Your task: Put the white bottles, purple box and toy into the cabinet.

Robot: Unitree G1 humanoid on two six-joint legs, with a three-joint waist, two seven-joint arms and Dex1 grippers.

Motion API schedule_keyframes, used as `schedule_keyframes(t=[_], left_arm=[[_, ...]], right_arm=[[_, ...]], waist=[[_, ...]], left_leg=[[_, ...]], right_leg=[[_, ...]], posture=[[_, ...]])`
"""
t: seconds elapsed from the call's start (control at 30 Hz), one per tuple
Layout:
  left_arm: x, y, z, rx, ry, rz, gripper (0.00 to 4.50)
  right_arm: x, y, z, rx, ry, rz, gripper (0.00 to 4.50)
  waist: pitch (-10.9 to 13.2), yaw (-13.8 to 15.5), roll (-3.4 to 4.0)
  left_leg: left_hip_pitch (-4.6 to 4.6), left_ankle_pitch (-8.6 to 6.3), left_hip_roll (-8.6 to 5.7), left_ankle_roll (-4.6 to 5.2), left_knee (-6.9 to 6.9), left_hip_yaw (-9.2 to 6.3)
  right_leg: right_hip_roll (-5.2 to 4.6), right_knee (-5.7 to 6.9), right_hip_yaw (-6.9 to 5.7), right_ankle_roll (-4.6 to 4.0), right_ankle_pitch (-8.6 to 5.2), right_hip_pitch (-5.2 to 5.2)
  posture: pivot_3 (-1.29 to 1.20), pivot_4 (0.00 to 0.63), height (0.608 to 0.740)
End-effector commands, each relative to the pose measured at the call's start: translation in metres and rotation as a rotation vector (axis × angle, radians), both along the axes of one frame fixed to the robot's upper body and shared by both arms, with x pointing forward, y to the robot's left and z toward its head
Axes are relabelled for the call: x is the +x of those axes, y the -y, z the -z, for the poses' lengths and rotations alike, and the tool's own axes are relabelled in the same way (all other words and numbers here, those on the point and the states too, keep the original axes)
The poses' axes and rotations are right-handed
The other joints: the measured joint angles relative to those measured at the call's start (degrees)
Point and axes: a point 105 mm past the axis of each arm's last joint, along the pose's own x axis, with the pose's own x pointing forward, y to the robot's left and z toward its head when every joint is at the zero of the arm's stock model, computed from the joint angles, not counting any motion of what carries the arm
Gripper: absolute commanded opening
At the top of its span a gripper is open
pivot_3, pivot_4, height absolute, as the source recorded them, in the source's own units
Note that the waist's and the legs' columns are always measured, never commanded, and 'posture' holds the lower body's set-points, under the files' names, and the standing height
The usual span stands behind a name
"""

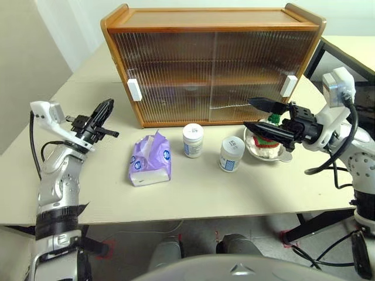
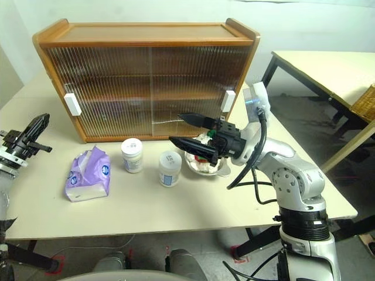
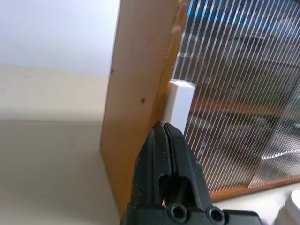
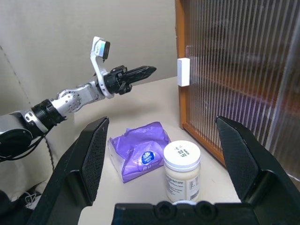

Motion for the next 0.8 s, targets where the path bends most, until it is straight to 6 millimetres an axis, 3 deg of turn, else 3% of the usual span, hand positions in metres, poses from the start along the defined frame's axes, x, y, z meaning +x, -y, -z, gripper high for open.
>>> schedule_keyframes(t=[0.03,0.43,0.8], left_arm=[[0.01,0.007,0.007,0.005,-0.042,0.021,0.02],[0.029,0.004,0.008,0.012,-0.056,0.033,0.02],[0.039,0.021,0.013,0.007,-0.065,0.08,0.02]], right_arm=[[-0.002,-0.003,-0.001,-0.009,0.021,0.004,4.5],[-0.006,-0.005,-0.006,0.011,0.031,0.003,4.5],[-0.009,-0.007,-0.005,0.024,0.021,0.013,4.5]], waist=[[0.0,-0.1,0.0],[0.0,-0.5,-0.01],[0.0,-1.2,-0.02]], left_leg=[[0.0,0.0,0.0,0.0,0.01,0.0],[-0.01,0.01,0.02,0.02,0.03,-0.05],[-0.05,0.02,0.01,0.04,0.13,-0.05]], right_leg=[[0.0,0.0,0.01,0.0,0.0,0.0],[0.05,0.0,0.03,0.03,0.02,-0.03],[0.06,0.0,0.02,0.15,0.08,-0.02]], posture=[[-0.11,0.0,0.74],[-0.14,0.0,0.74],[-0.16,0.0,0.74]])
